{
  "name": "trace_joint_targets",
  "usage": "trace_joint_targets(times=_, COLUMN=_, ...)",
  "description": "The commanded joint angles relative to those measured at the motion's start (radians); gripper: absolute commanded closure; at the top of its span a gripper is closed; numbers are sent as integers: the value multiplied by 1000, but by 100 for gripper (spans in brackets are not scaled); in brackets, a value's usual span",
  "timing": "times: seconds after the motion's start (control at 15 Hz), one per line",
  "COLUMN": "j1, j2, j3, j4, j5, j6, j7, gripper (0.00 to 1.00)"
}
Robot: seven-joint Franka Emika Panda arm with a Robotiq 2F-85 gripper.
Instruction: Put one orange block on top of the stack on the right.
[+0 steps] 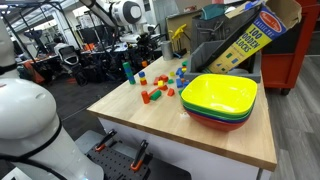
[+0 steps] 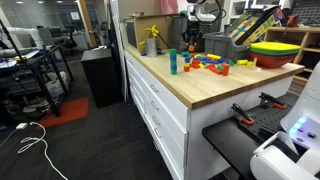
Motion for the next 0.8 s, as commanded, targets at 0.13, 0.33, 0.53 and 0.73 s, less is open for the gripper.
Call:
trace_joint_targets(times=0.13, j1=31, j2=-26, j3=13, j4=-9, j5=-68, j6=-12, j7=86, gripper=93)
trace_joint_targets(times=0.33, j1=41, j2=-26, j3=17, j4=-9, j5=-75, j6=-19, j7=105, gripper=93)
trace_joint_targets(times=0.53, j1=48, j2=-31, j3=23, j4=-9, j5=-66, j6=-31, j7=110, gripper=93)
trace_joint_targets(times=0.73, j1=45, j2=-23, j3=25, j4=-7, j5=-57, j6=-54, j7=120, gripper=93)
